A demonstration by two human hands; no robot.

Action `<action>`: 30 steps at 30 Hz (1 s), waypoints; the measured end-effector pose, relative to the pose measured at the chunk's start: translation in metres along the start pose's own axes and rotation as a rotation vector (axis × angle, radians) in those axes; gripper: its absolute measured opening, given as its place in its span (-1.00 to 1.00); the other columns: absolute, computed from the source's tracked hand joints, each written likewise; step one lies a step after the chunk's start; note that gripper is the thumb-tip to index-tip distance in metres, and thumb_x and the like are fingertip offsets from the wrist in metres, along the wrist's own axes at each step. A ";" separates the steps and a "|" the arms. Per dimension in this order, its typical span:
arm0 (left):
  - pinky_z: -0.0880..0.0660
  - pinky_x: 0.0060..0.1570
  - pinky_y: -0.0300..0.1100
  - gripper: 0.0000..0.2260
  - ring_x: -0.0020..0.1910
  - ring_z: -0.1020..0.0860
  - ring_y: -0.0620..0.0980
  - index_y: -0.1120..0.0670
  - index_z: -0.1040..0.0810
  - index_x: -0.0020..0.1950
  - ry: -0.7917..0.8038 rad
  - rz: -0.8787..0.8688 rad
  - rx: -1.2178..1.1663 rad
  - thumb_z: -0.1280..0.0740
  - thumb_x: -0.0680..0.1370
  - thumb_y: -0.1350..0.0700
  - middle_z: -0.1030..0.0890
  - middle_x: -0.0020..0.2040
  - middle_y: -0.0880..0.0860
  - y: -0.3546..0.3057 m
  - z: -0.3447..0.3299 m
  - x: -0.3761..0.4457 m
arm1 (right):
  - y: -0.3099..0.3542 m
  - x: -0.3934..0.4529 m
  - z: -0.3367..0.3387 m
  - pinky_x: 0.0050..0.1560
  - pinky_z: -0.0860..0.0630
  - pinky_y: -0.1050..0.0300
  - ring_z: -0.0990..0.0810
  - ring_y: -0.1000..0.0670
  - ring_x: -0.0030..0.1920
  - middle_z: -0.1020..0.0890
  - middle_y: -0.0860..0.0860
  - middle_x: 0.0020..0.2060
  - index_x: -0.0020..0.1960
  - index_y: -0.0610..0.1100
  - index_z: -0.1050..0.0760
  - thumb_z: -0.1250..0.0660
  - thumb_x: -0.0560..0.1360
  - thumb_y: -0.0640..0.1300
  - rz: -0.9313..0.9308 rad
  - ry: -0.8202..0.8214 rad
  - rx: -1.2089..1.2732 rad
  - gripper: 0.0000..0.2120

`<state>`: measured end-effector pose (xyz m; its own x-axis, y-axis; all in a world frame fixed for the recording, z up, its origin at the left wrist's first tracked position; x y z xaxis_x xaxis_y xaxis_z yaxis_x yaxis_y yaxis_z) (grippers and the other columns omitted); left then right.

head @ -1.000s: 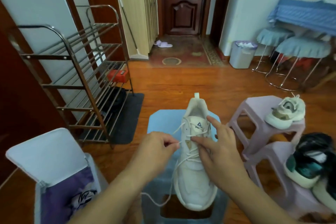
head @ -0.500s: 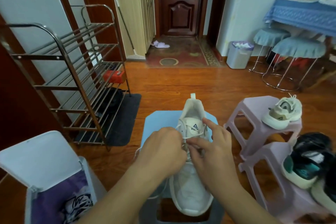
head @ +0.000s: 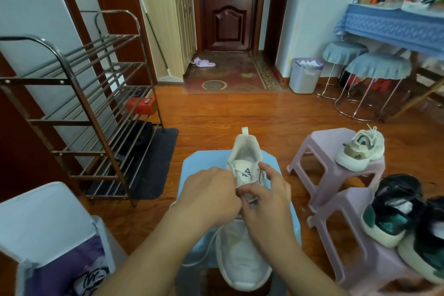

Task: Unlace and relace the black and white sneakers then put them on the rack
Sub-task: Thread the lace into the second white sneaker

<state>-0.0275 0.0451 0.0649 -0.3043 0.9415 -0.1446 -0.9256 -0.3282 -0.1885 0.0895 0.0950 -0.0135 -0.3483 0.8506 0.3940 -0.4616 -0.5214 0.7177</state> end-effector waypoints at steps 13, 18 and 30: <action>-0.64 -0.23 -0.04 -0.89 -0.37 -0.65 0.03 -0.04 -0.69 -0.19 0.065 -0.106 -0.590 -0.49 0.54 0.09 -0.66 -0.36 0.07 0.048 -0.033 0.017 | 0.004 -0.002 0.008 0.18 -0.02 0.62 -0.12 0.18 0.33 -0.27 0.13 0.51 0.00 0.18 -0.71 -0.54 0.44 -0.09 -0.021 0.106 -0.037 -0.79; -0.65 -0.08 0.04 -0.88 -0.30 -0.67 -0.07 -0.05 -0.70 -0.22 0.042 -0.160 -0.615 -0.52 0.51 0.07 -0.69 -0.28 0.01 0.051 -0.032 0.019 | 0.010 -0.001 0.008 0.15 -0.13 0.49 -0.16 0.10 0.42 -0.24 0.14 0.52 -0.05 0.15 -0.71 -0.52 0.47 -0.13 -0.074 0.128 -0.005 -0.82; -0.54 0.04 -0.06 -0.66 -0.03 -0.53 -0.17 -0.30 -0.48 0.14 -0.116 -0.311 -0.496 -0.52 0.49 -0.01 -0.53 -0.09 -0.18 0.050 -0.046 0.010 | -0.010 0.019 0.054 0.16 -0.47 0.09 -0.57 0.14 0.15 -0.62 0.19 0.14 -0.13 -0.01 -0.69 -0.42 0.53 -0.22 -0.445 0.006 0.421 -0.85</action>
<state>-0.0661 0.0346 0.0090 -0.0842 0.9922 0.0916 -0.7682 -0.0061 -0.6402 0.1316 0.1196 0.0182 -0.2010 0.9796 0.0017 -0.2019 -0.0431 0.9784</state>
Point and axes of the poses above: each hand's wrist, its own x-axis towards the middle knuckle, its own z-axis out of the back of the hand, y = z × x, the point moved 2 cm from there along x, towards the middle knuckle
